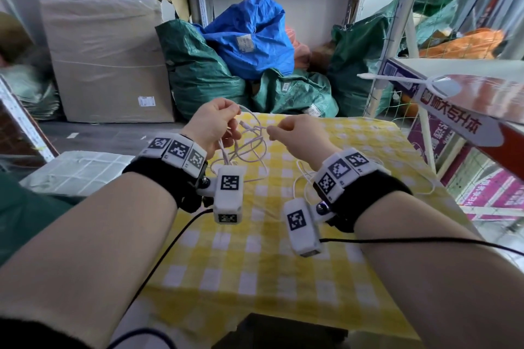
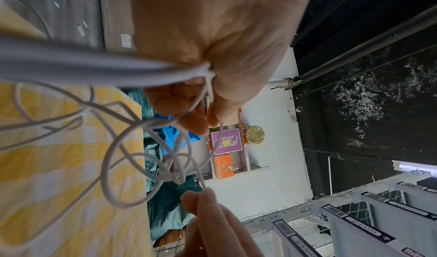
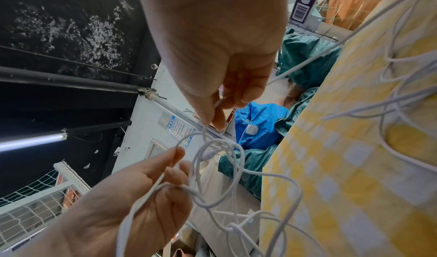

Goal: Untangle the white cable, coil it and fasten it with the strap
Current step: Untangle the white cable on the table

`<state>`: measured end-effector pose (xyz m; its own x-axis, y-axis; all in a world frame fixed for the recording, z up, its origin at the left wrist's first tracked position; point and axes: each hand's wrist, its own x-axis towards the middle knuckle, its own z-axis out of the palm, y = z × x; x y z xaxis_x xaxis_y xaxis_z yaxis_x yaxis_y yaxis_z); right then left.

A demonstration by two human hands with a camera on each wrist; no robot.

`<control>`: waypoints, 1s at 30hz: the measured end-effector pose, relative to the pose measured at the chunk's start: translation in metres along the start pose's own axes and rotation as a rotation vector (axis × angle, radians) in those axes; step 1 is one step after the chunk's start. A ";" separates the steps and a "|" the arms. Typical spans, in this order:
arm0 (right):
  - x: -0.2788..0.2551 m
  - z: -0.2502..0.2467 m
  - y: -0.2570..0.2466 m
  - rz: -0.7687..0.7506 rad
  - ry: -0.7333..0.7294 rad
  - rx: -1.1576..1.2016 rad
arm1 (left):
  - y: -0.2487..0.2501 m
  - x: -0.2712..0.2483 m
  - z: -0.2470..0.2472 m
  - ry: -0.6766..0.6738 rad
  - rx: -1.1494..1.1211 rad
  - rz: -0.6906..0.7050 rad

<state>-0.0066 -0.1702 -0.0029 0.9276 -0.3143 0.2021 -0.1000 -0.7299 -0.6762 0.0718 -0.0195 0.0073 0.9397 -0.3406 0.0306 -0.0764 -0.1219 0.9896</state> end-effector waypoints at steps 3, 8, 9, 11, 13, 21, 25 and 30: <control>0.000 -0.001 0.001 -0.018 0.027 0.054 | 0.000 -0.001 -0.003 -0.114 0.066 -0.064; -0.002 0.001 -0.001 -0.056 0.048 0.088 | 0.001 -0.009 0.002 -0.267 0.131 -0.117; -0.002 0.001 0.000 -0.055 0.050 0.094 | 0.000 -0.008 0.002 -0.238 0.132 -0.113; -0.003 0.001 -0.001 -0.043 0.044 0.101 | -0.002 -0.005 0.002 -0.182 0.152 -0.107; -0.004 0.000 -0.002 -0.022 0.031 0.126 | -0.004 -0.002 0.001 -0.156 0.219 -0.094; -0.006 0.006 -0.003 0.043 -0.082 0.180 | -0.008 -0.004 0.006 -0.138 0.241 0.045; -0.003 0.006 0.004 0.044 -0.064 0.117 | -0.009 -0.005 0.007 -0.184 0.191 -0.005; -0.004 0.002 0.007 0.007 -0.033 0.045 | -0.011 -0.006 0.008 -0.246 0.188 -0.026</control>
<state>-0.0102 -0.1734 -0.0099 0.9385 -0.2981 0.1745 -0.0905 -0.6998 -0.7086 0.0645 -0.0241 -0.0045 0.8352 -0.5475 -0.0518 -0.1355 -0.2963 0.9454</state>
